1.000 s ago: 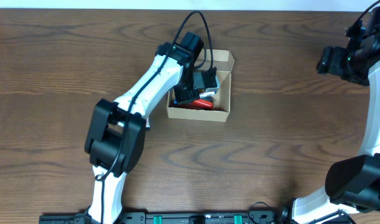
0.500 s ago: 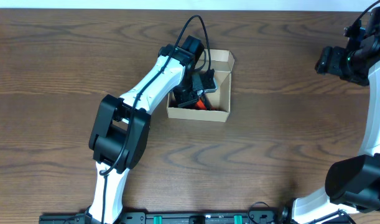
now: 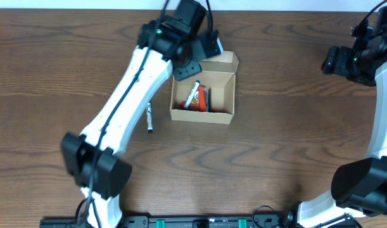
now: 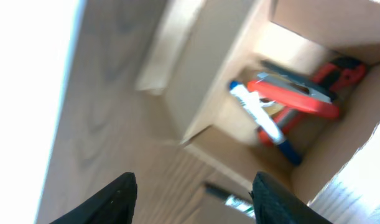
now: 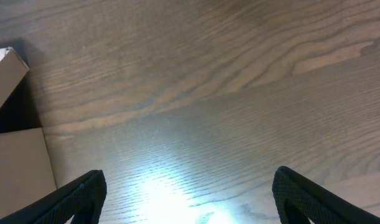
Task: Pack container
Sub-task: 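Open the left gripper and withdraw it from the box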
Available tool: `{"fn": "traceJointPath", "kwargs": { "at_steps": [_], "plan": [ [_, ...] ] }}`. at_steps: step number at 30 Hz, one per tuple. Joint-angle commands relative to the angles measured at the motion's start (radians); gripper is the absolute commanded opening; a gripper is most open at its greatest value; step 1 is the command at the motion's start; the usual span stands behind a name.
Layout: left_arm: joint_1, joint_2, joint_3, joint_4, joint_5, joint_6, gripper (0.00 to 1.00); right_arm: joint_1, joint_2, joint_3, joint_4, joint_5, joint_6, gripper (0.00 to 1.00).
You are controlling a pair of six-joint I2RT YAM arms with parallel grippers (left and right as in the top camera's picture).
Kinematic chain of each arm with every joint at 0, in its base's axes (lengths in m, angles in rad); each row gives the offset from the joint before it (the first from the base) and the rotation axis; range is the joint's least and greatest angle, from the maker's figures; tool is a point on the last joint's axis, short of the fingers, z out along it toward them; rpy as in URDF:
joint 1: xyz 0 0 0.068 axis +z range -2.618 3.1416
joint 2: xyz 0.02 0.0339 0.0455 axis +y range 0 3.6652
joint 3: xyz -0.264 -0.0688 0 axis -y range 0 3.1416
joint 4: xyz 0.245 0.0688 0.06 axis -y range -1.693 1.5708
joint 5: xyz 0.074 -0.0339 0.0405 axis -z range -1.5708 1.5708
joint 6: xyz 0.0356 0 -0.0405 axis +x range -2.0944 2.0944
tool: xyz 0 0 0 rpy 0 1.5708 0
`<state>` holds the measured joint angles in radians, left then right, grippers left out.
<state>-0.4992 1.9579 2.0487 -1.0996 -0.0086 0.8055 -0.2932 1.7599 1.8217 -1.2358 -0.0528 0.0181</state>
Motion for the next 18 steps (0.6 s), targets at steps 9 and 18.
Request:
{"fn": "traceJointPath", "kwargs": {
  "at_steps": [9, 18],
  "plan": [
    [0.185, -0.135, 0.01, -0.024, -0.176, -0.57, 0.53, 0.0, -0.007, -0.005, 0.01, -0.007, -0.02, 0.85],
    [0.37, -0.13, -0.067, -0.124, -0.046, -0.788, 0.55, 0.0, -0.007, -0.005, 0.013, -0.007, -0.02, 0.86]
  ]
}}
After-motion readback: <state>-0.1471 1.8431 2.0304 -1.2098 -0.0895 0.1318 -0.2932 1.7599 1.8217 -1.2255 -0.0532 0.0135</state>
